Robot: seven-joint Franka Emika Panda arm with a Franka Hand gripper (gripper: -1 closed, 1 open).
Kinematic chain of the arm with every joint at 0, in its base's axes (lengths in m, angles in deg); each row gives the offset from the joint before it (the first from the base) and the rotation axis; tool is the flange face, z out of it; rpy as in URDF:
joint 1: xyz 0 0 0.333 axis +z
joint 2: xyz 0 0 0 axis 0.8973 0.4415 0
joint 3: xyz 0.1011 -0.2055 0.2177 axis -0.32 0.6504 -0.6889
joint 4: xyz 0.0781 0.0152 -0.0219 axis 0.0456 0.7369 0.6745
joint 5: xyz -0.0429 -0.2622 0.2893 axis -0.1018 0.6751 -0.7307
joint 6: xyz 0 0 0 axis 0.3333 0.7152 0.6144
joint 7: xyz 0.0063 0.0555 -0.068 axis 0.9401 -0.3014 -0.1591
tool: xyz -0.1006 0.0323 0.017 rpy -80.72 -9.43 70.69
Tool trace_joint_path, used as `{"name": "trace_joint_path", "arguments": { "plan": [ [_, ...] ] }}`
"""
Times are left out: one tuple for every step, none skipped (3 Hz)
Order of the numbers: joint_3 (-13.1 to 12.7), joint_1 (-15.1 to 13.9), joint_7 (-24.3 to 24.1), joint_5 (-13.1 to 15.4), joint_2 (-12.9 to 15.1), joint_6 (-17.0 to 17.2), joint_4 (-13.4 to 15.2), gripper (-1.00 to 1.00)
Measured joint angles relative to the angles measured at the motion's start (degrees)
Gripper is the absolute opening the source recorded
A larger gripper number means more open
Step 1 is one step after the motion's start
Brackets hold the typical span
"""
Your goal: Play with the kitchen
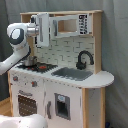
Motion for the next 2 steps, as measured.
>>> {"name": "trace_joint_path", "arguments": {
  "plan": [
    [1.3,1.6,1.2,0.0,-0.2,-3.4,4.2,-1.0],
    [-1.2,3.5,1.4,0.0,-0.5,-8.3,4.5,-1.0]
  ]
}}
